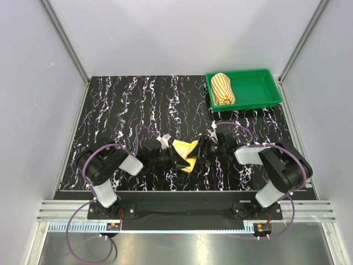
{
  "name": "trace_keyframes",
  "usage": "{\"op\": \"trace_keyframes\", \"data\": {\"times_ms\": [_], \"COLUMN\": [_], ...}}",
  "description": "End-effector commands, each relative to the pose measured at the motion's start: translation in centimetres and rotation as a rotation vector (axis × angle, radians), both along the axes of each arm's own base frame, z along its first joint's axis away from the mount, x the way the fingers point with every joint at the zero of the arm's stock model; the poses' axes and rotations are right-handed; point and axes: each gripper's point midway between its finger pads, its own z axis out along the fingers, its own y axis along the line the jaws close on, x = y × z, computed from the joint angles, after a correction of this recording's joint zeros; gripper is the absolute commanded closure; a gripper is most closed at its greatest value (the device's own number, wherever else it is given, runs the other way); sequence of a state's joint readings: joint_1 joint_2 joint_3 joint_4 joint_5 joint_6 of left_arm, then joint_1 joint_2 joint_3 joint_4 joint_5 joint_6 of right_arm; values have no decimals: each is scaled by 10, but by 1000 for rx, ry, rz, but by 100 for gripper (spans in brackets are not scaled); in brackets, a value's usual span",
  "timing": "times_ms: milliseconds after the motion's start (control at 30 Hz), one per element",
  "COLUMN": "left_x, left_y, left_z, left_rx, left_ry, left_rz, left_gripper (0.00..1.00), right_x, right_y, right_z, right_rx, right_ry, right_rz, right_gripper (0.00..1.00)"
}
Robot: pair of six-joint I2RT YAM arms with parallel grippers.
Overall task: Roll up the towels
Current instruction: Roll the towel
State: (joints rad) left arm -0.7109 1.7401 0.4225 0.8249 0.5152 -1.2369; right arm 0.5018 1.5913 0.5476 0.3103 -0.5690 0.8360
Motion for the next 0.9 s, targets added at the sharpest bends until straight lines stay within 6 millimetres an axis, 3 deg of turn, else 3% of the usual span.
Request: {"op": "trace_keyframes", "data": {"times_ms": [0,267,400,433,533,567,600,633,667,700,733,767,800,833,867], "left_x": [1,-1,0,1,5,4,8,10,5,14,17,11,16,20,16], "left_y": [2,8,8,8,14,18,23,24,32,35,35,44,45,47,55], "left_z": [5,-1,-2,-1,-3,-8,-11,-2,-8,-4,6,0,8,15,12], "left_rx": [-27,-22,-7,-2,79,136,186,202,268,311,325,390,414,449,514], "left_ry": [-16,3,3,-8,-42,-19,-61,-94,-68,-124,-158,-136,-177,-219,-225], "left_rz": [-6,0,-3,-2,6,3,7,10,3,13,14,7,5,29,13], "left_gripper": [100,100,98,94,68,56,50,44,38,31,29,27,26,25,25], "right_x": [16,18,19,21,21,20,15,13,19,13,16,17,10,15,15], "right_y": [11,13,17,18,18,18,11,12,14,6,9,5,-1,1,-1], "right_z": [6,-2,-2,0,1,1,-7,-3,4,-2,6,5,1,7,5], "right_rx": [31,45,51,52,13,-12,-71,-94,-115,-179,-193,-227,-274,-286,-318], "right_ry": [-59,-57,-51,-52,-33,-36,10,5,-19,19,11,0,38,27,24], "right_rz": [-10,-19,-9,-9,-6,4,-3,9,18,11,21,24,29,34,45], "right_gripper": [33,51,68,71,75,75,75,76,76,77,77,77,77,77,78]}}
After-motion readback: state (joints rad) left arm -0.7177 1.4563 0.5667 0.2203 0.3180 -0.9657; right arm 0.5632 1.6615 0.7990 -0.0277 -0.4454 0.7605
